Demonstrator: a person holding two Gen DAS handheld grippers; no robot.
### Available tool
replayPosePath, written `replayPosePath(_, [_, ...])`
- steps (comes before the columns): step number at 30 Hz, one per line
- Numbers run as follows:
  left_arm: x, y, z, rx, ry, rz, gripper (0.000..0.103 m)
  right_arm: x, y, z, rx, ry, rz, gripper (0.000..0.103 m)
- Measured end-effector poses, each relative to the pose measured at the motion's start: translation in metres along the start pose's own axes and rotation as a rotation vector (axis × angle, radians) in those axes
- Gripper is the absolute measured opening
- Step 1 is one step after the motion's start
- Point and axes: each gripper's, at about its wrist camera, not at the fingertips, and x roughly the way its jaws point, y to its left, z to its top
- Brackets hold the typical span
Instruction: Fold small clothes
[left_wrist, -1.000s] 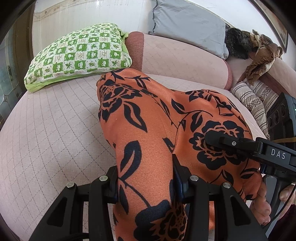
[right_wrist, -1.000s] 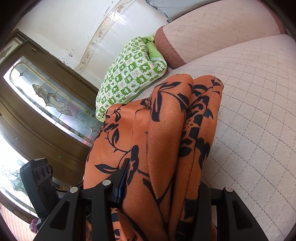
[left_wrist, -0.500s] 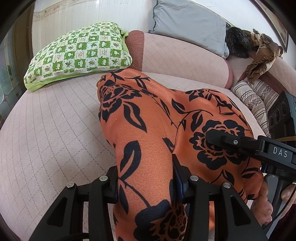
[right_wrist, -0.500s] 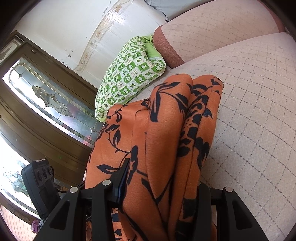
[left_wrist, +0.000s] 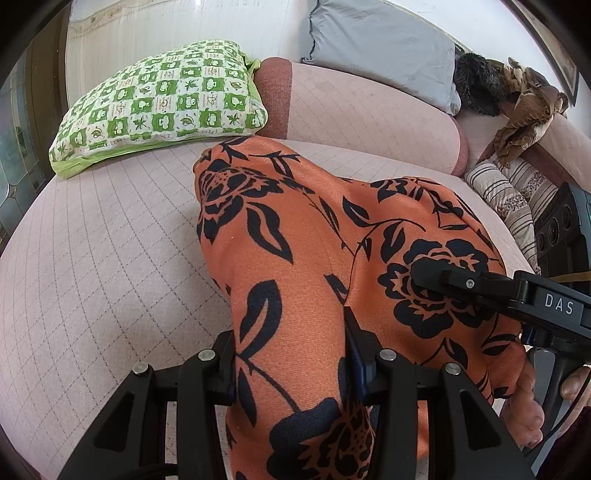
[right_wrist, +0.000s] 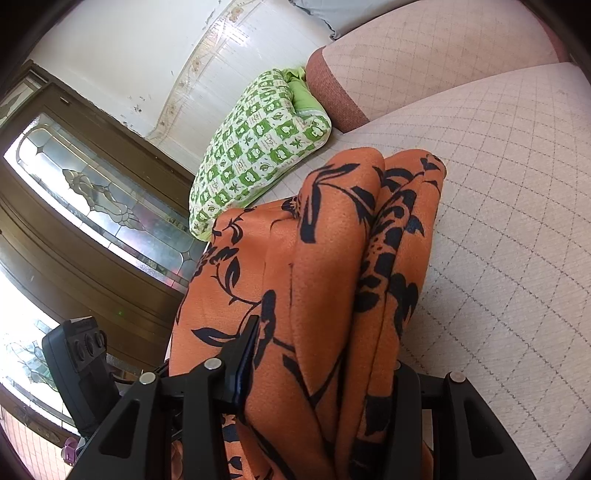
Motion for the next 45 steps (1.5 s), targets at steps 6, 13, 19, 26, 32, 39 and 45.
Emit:
replayPosePath(6, [0.000, 0.000, 0.001, -0.004, 0.003, 0.003, 0.046, 0.004, 0.001, 0.001, 0.000, 0.006, -0.002, 0.047])
replayPosePath(13, [0.002, 0.000, 0.000, -0.012, 0.014, 0.013, 0.046, 0.009, 0.002, 0.002, 0.009, 0.018, -0.007, 0.047])
replayPosePath(19, [0.004, 0.002, 0.001, -0.013, 0.027, 0.018, 0.047, 0.013, 0.002, 0.003, 0.022, 0.035, -0.012, 0.047])
replayPosePath(26, [0.005, 0.001, 0.003, -0.020, 0.046, 0.021, 0.047, 0.019, 0.000, 0.004, 0.034, 0.052, -0.022, 0.047])
replayPosePath(32, [0.008, 0.004, 0.005, -0.026, 0.063, 0.020, 0.047, 0.026, 0.001, 0.004, 0.044, 0.065, -0.031, 0.047])
replayPosePath(39, [0.009, 0.004, 0.006, -0.033, 0.069, 0.021, 0.047, 0.031, 0.003, 0.005, 0.051, 0.067, -0.036, 0.047])
replayPosePath(45, [0.010, 0.004, 0.006, -0.034, 0.071, 0.021, 0.047, 0.031, 0.003, 0.006, 0.054, 0.065, -0.035, 0.047])
